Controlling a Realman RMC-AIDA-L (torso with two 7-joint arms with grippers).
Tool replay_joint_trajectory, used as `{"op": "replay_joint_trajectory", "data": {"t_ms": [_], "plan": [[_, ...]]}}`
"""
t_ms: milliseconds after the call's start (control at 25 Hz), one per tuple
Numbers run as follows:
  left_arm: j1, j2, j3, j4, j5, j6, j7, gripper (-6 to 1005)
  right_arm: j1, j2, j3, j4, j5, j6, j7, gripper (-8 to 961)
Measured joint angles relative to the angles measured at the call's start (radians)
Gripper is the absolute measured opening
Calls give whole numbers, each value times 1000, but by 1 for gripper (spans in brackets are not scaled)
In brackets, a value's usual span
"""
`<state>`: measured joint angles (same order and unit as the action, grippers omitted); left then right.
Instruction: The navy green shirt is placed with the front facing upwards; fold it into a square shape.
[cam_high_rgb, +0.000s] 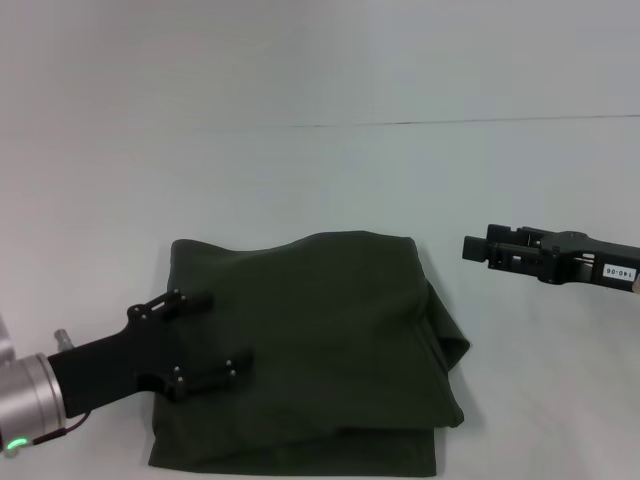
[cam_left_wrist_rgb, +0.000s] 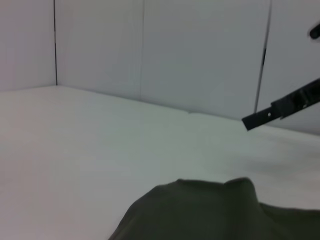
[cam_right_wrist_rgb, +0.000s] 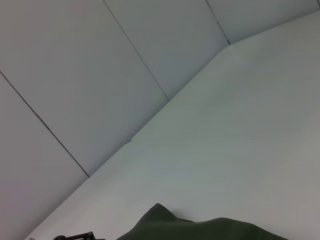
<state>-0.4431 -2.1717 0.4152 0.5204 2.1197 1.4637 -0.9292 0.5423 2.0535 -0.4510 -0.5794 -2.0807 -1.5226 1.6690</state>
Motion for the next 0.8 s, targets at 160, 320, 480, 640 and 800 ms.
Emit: {"op": "replay_joint_trajectory", "data": {"t_ms": [160, 320, 480, 640, 800], "plan": [[-1, 0, 7, -28, 3, -53, 21, 923, 0, 0, 0, 0, -1, 0, 1, 803], [3, -1, 42, -33, 6, -100, 22, 923, -1, 0, 0, 0, -2, 0, 2, 805], [4, -2, 69, -34, 12, -126, 17, 923, 0, 0, 0, 0, -1, 0, 3, 804], [1, -4, 76, -42, 19, -148, 16, 923, 0, 0, 0, 0, -1, 0, 3, 804], [0, -3, 69, -45, 11, -129, 16, 923, 1, 0, 0, 0, -1, 0, 0, 804]]}}
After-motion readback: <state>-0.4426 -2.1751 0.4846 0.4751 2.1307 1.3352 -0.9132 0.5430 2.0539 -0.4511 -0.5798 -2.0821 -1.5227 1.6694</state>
